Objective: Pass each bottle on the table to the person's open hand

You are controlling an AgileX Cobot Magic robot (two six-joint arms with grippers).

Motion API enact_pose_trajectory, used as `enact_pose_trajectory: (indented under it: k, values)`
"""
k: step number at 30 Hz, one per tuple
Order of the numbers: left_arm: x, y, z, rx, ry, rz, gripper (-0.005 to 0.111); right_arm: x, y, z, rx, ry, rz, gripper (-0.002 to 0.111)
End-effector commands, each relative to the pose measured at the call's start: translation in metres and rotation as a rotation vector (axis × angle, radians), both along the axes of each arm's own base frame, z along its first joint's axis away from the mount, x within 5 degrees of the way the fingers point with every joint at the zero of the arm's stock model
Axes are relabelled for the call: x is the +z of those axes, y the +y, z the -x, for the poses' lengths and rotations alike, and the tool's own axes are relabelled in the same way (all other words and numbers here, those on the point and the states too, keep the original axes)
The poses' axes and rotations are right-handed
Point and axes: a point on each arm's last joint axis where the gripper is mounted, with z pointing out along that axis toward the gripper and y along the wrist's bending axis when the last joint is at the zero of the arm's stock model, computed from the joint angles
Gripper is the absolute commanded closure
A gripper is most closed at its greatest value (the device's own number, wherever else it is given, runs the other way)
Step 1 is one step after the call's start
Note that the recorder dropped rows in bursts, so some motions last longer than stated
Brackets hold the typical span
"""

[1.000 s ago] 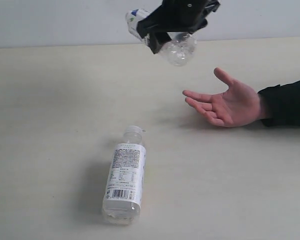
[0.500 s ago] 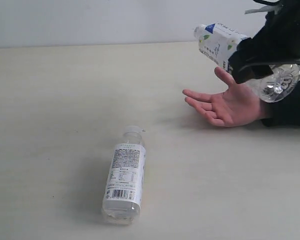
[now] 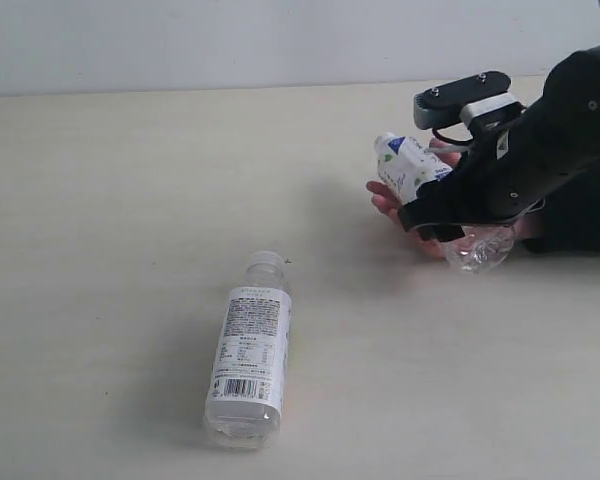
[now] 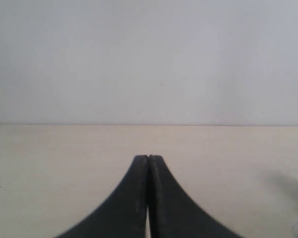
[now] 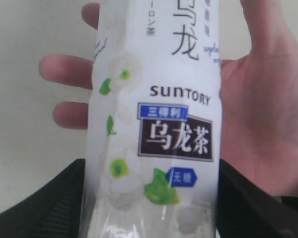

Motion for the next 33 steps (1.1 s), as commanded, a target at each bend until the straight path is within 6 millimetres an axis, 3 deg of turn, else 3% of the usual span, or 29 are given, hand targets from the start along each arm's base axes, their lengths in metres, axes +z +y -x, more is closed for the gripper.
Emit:
enact_pose_trajectory:
  k: [1,10,13,20,23,28,33]
  values:
    - [0.000,0.000,0.000,-0.006,-0.006,0.000,0.107,-0.013,-0.004,-0.009,-0.036,-0.024,0.032,0.108]
    - [0.000,0.000,0.000,-0.006,-0.006,0.000,0.107,-0.020,-0.005,-0.012,-0.050,-0.033,0.049,0.104]
    - [0.000,0.000,0.000,-0.006,-0.006,0.000,0.107,-0.020,-0.004,-0.012,-0.050,-0.036,0.046,0.086]
    - [0.000,0.000,0.000,-0.006,-0.006,0.000,0.107,-0.020,-0.004,-0.013,-0.049,-0.044,0.041,0.030]
    - [0.000,0.000,0.000,-0.006,-0.006,0.000,0.107,-0.020,-0.004,-0.013,-0.049,-0.044,0.041,0.018]
    - [0.000,0.000,0.000,-0.006,-0.006,0.000,0.107,-0.017,-0.003,-0.013,-0.059,-0.057,0.020,0.011]
    - [0.000,0.000,0.000,-0.006,-0.006,0.000,0.107,0.002,-0.003,-0.012,-0.058,-0.121,-0.010,0.011]
